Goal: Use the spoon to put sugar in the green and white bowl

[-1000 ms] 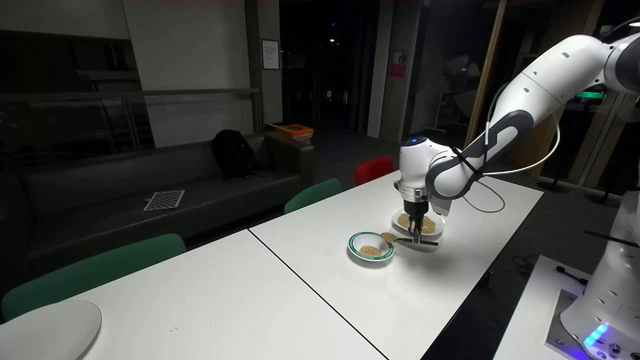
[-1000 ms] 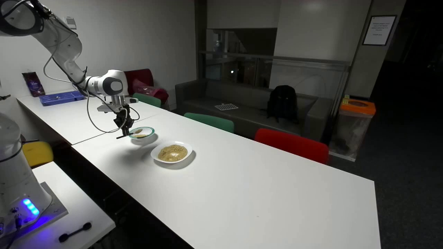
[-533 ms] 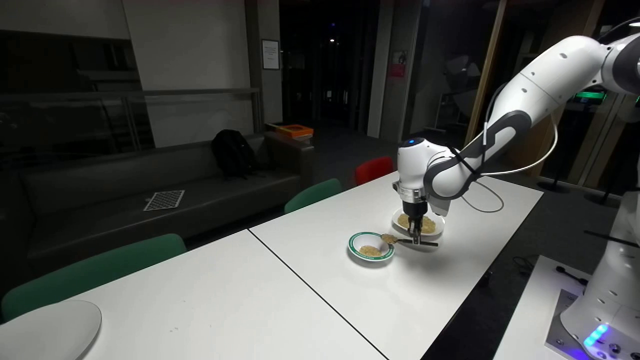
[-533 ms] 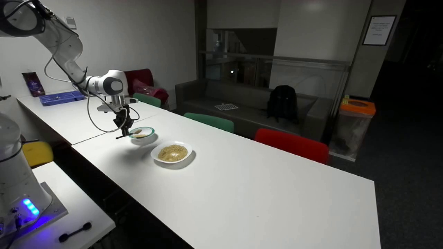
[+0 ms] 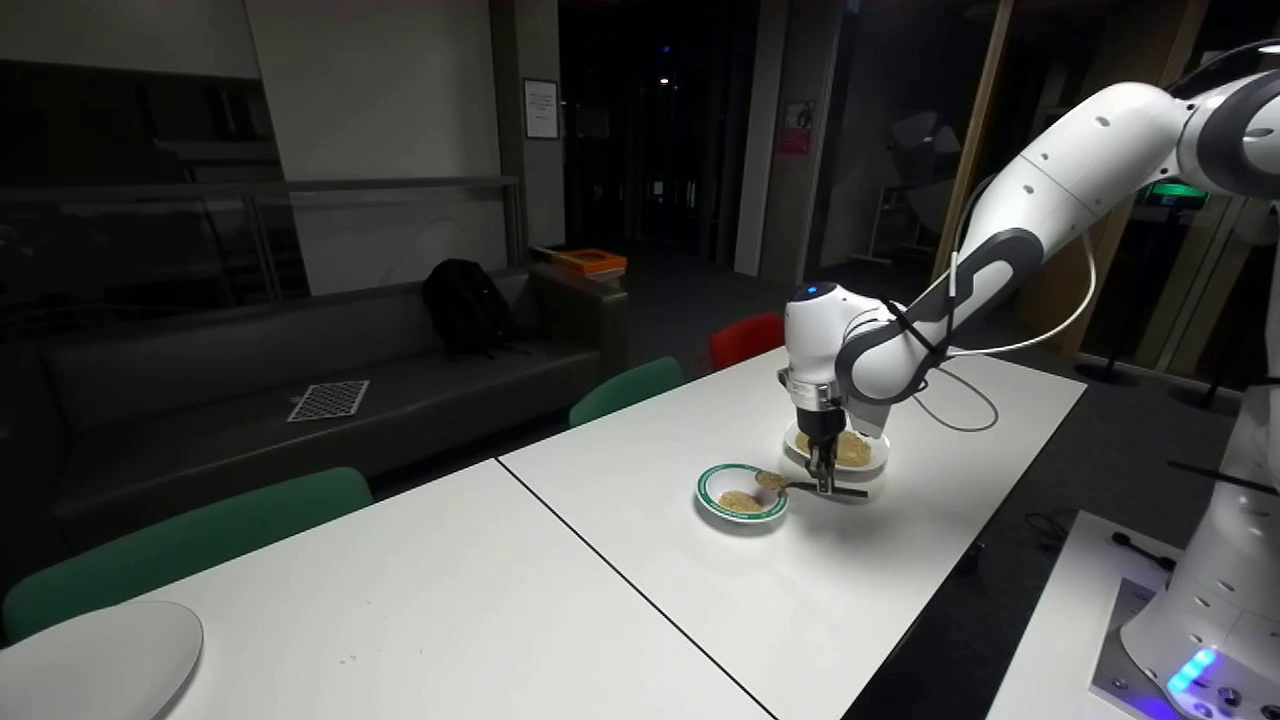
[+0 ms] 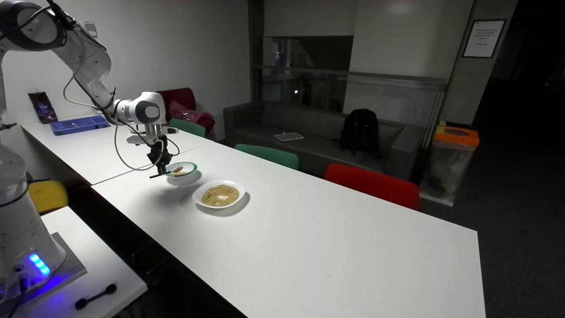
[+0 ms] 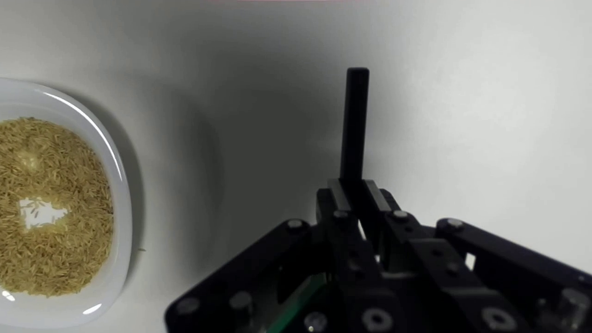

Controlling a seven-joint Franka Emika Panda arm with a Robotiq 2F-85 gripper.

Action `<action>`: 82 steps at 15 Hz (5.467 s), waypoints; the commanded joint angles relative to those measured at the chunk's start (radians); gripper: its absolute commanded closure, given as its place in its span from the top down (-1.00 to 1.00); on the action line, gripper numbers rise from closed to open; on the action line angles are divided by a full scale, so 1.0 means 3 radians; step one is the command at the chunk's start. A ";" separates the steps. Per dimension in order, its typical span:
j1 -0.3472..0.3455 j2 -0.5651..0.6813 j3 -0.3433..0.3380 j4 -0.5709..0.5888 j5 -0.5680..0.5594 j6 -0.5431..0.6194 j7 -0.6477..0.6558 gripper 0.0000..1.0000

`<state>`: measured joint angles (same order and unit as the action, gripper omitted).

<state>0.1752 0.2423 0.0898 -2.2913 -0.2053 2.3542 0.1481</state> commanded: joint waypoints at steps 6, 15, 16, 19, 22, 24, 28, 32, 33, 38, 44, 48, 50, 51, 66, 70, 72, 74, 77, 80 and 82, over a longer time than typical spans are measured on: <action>0.0166 0.0163 0.0002 0.0278 -0.0071 -0.0145 0.0286 -0.94; 0.0131 0.0274 0.0062 0.0413 0.0260 -0.0155 0.0173 -0.94; 0.0124 0.0290 0.0072 0.0428 0.0326 -0.0158 0.0158 -0.94; 0.0124 0.0334 0.0081 0.0461 0.0459 -0.0153 0.0159 -0.94; 0.0104 0.0340 0.0098 0.0482 0.0593 -0.0149 0.0116 -0.94; 0.0074 0.0337 0.0108 0.0500 0.0705 -0.0139 0.0069 -0.94; 0.0000 0.0294 0.0132 0.0520 0.0953 -0.0124 -0.0059 -0.94; -0.0082 0.0270 0.0168 0.0553 0.1215 -0.0119 -0.0246 -0.94; -0.0096 0.0272 0.0175 0.0562 0.1263 -0.0120 -0.0286 -0.94; -0.0190 0.0230 0.0244 0.0539 0.1553 -0.0155 -0.0551 -0.94; -0.0290 0.0198 0.0312 0.0531 0.1845 -0.0308 -0.0837 -0.94; -0.0328 0.0138 0.0315 0.0517 0.1991 -0.0448 -0.0991 -0.94; -0.0343 0.0121 0.0311 0.0515 0.2048 -0.0496 -0.1053 -0.94; -0.0352 0.0110 0.0311 0.0514 0.2077 -0.0526 -0.1088 -0.94; -0.0498 -0.0118 0.0262 0.0464 0.2535 -0.0811 -0.1602 -0.94; -0.0520 -0.0177 0.0241 0.0443 0.2642 -0.0864 -0.1733 -0.94; -0.0533 -0.0203 0.0228 0.0433 0.2690 -0.0905 -0.1795 -0.94; -0.0539 -0.0228 0.0212 0.0422 0.2736 -0.0927 -0.1850 -0.94; -0.0554 -0.0270 0.0195 0.0396 0.2794 -0.0940 -0.1921 -0.94; -0.0560 -0.0299 0.0172 0.0369 0.2849 -0.0945 -0.1995 -0.94; -0.0562 -0.0327 0.0156 0.0346 0.2884 -0.0955 -0.2036 -0.94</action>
<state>0.0240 0.2022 0.1438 -2.1494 0.6186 2.1095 -0.4128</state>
